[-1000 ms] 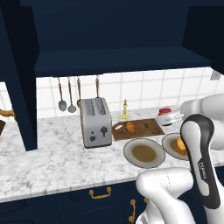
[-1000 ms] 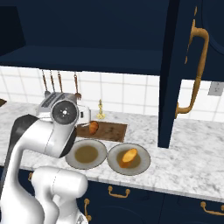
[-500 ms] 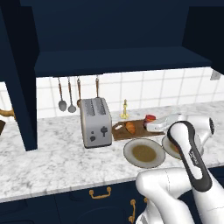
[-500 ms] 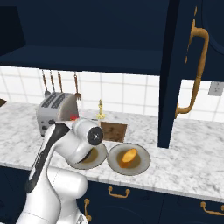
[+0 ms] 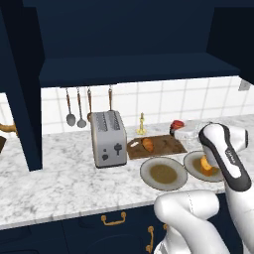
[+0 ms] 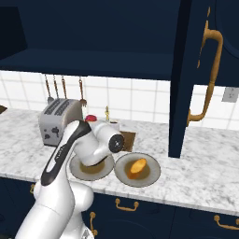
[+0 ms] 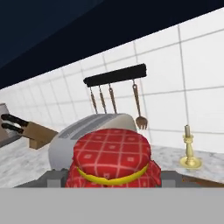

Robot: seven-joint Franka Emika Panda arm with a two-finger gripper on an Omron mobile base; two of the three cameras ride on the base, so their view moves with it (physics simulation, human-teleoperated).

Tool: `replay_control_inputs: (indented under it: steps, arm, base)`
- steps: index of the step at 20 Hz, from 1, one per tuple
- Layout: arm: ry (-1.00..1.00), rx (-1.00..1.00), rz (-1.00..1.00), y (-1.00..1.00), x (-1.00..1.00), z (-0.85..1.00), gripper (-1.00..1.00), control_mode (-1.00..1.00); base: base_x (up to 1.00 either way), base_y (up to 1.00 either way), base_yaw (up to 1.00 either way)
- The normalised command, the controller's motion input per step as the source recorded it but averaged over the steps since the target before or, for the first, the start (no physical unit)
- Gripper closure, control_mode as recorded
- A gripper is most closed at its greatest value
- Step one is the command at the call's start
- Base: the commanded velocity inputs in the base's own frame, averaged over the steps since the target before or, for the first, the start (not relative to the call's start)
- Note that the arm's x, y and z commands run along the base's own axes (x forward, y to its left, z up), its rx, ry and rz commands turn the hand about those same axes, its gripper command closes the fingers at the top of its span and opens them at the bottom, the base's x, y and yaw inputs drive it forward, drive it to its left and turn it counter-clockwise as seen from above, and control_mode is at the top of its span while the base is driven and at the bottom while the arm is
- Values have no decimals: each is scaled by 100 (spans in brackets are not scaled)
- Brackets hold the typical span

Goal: From the different types of pastries on the counter, select a croissant and place it on the cutting board. Then retrieve a jar of jam from the cabinet and place it alongside the croissant on the cutting board.

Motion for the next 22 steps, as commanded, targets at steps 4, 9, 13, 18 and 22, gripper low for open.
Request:
replay_control_inputs:
  steps: [4,9,13,18,22]
  arm:
    - [-14,0,-7,-82,38,9,100,-100]
    - [-10,-15,-1,-18,36,-38,100,-100]
    - [8,-11,0,1,23,-32,100,-100]
    - [3,0,0,0,2,0,100,-100]
    - [4,-4,0,34,19,-62,100,-100]
  base:
    - [0,0,0]
    - [0,0,0]
    - [0,0,0]
    - [0,0,0]
    - [0,0,0]
